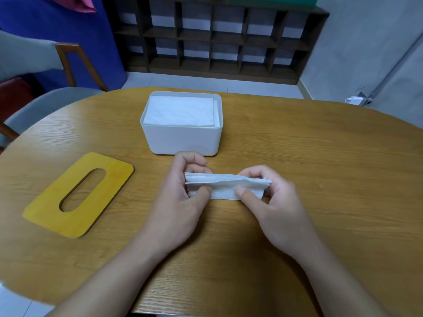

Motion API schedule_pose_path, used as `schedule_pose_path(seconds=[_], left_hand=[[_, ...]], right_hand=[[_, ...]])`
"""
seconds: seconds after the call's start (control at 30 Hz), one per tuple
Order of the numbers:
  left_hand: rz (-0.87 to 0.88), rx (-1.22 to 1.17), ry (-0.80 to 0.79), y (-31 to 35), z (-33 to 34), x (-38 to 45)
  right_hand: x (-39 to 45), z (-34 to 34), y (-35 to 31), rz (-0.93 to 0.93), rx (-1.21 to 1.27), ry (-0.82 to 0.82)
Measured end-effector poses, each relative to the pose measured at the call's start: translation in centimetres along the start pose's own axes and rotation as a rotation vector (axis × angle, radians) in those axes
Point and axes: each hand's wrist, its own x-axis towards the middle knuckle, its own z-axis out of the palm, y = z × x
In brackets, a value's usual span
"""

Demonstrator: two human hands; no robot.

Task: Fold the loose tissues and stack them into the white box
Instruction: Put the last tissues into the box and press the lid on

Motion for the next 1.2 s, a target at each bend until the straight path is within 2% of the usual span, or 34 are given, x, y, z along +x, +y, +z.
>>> schedule_pose_path(seconds=[0.13, 0.4, 0.6, 0.8, 1.0, 1.07, 1.2], left_hand=[[0.006, 0.04, 0.01, -0.2, -0.1, -0.1], [-0.018, 0.039, 0.046, -0.2, -0.2, -0.1], [0.027, 0.449, 0.084, 0.5, -1.7, -0.5], [0.011, 0.283, 0.055, 0.7, -3.9, 0.6], [0.083, 0.257, -0.03, 1.6, -5.2, 1.1], [0.121, 0.265, 0.004, 2.1, -5.3, 1.7], [0.225, 0.33, 0.17, 3.4, -5.3, 2.9]], right_hand=[[-0.3, 0.3, -0.4, -0.007, -0.032, 0.005], [0.0, -0.4, 0.2, -0.018, 0.136, 0.049], [0.2, -0.5, 0.7, -0.008, 0.181, 0.121], [0.1, 0.0, 0.4, 0.049, 0.335, 0.169], [0.3, 0.5, -0.2, -0.011, 0.348, 0.263], [1.0, 0.8, -1.1, -0.058, 0.297, 0.278], [4.0, 2.0, -4.5, -0.139, 0.265, 0.302]])
